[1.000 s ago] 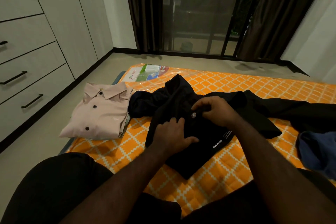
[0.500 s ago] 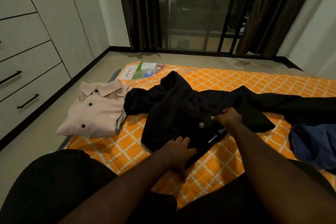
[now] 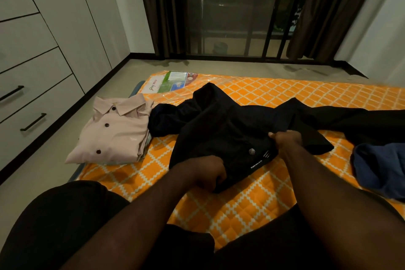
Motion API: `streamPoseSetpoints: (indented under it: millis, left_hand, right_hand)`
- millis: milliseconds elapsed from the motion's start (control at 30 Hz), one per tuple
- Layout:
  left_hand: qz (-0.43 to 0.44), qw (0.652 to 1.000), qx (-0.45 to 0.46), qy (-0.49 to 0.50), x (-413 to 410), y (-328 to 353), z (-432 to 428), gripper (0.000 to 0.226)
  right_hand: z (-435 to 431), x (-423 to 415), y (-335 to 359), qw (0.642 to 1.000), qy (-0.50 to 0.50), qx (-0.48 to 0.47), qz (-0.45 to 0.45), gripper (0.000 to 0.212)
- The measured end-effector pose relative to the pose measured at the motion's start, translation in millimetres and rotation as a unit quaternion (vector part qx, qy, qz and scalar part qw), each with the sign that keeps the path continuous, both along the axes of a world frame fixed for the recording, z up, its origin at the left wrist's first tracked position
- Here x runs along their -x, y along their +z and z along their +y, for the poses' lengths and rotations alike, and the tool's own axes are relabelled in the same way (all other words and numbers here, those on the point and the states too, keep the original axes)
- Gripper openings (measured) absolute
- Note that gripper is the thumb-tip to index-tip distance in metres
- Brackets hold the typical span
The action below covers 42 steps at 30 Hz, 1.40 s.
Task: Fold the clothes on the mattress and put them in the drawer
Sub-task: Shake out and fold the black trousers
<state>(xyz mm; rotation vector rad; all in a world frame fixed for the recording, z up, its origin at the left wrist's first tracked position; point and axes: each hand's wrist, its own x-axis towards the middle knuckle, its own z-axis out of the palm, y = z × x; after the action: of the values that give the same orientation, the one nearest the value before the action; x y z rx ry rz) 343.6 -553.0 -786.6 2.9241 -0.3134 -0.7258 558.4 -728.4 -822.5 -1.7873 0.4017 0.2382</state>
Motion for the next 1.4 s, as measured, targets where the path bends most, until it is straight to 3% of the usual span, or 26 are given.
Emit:
streamPoseSetpoints:
  millis: [100,167,267,367,433,500,600,700,800,967,1100,1233,1400]
  left_hand:
    - [-0.012,1.0,0.006,0.008,1.4,5.9,12.7,0.018]
    - [-0.03,0.999,0.01,-0.001,4.8,12.1,20.5,0.025]
    - [-0.064,0.997,0.035,-0.002,7.3,21.4,29.8,0.03]
    - [-0.119,0.99,0.071,-0.002,5.6,26.9,34.5,0.038]
    - [-0.143,0.985,0.1,-0.007,4.5,28.2,35.1,0.042]
    - [-0.18,0.975,0.131,-0.007,4.1,26.0,36.4,0.043]
    - [-0.288,0.936,0.193,0.057,4.2,26.7,37.0,0.051]
    - [-0.377,0.871,0.275,0.155,5.8,35.2,39.8,0.056]
    - [-0.493,0.804,0.275,0.187,4.5,36.2,50.7,0.045]
    - [-0.581,0.735,0.276,0.215,4.5,33.2,67.1,0.024]
    - [-0.566,0.741,0.311,0.185,4.0,36.8,72.4,0.016]
    - [-0.486,0.777,0.368,0.157,2.5,34.4,71.9,0.016]
    - [-0.544,0.736,0.343,0.21,1.5,40.9,66.1,0.015]
  right_hand:
    - [-4.6,-0.1,-4.7,0.995,0.024,0.08,0.045,0.066]
    - [-4.1,-1.0,-6.4,0.994,0.034,0.09,0.058,0.062]
    - [-0.4,8.5,2.6,0.999,-0.007,-0.032,0.027,0.031]
    - [1.0,10.9,11.0,0.986,-0.029,-0.166,0.007,0.033]
    - [3.4,11.1,17.2,0.979,-0.038,-0.2,-0.002,0.031]
    - [6.9,7.4,21.6,0.989,-0.044,-0.139,-0.039,0.03]
    - [16.1,7.6,36.5,0.988,0.026,-0.006,-0.152,0.047]
    - [26.0,19.7,59.7,0.929,0.181,0.082,-0.312,0.042]
    - [35.3,41.4,80.6,0.848,0.343,0.094,-0.394,0.05]
    - [41.7,60.5,102.5,0.804,0.508,0.035,-0.306,0.065]
    - [36.1,67.0,114.7,0.756,0.592,0.058,-0.273,0.061]
    - [33.9,68.2,115.0,0.756,0.601,0.054,-0.255,0.058]
    - [29.5,66.6,118.4,0.776,0.592,-0.028,-0.217,0.049]
